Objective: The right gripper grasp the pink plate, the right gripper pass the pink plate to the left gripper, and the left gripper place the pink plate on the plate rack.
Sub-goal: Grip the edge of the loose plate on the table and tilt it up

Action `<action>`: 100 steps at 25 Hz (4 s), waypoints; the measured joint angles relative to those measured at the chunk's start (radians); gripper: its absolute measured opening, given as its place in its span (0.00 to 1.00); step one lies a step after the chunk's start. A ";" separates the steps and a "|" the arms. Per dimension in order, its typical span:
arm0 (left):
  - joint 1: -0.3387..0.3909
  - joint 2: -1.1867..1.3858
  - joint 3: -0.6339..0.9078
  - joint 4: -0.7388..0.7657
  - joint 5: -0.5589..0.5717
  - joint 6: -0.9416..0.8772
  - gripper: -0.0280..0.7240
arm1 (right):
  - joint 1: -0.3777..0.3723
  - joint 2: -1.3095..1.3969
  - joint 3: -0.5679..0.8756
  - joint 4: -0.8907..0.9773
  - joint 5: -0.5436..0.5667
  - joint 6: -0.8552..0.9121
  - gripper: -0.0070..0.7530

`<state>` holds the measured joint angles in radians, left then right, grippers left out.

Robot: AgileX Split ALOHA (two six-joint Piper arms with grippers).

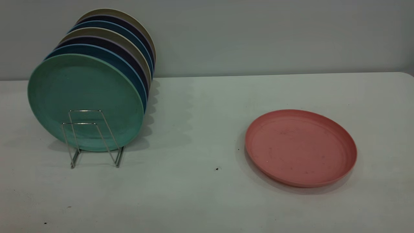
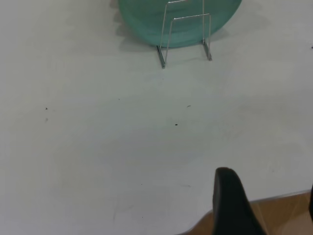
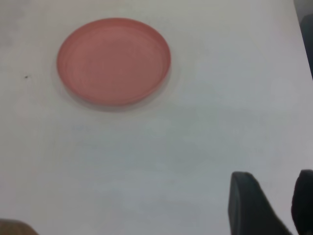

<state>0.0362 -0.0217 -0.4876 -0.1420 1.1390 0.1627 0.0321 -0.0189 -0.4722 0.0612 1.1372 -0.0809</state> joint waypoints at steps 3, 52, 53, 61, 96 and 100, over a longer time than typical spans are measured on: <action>0.000 0.000 0.000 0.000 0.000 0.000 0.60 | 0.000 0.000 0.000 0.000 0.000 0.000 0.32; 0.000 0.474 -0.156 0.040 -0.299 -0.097 0.71 | 0.000 0.502 -0.042 0.146 -0.343 -0.043 0.59; 0.000 0.532 -0.176 0.029 -0.313 -0.066 0.73 | 0.000 0.565 -0.054 0.165 -0.364 -0.074 0.62; 0.000 1.006 -0.299 -0.162 -0.480 0.233 0.78 | 0.000 1.008 -0.151 0.365 -0.537 -0.288 0.69; -0.342 1.828 -0.587 -0.708 -0.584 0.658 0.78 | -0.176 2.193 -0.468 1.304 -0.509 -0.978 0.69; -0.342 1.828 -0.587 -0.708 -0.585 0.658 0.78 | -0.178 2.231 -0.470 1.343 -0.511 -1.014 0.69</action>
<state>-0.3059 1.8065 -1.0746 -0.8496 0.5539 0.8211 -0.1456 2.2122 -0.9425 1.4038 0.6264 -1.0945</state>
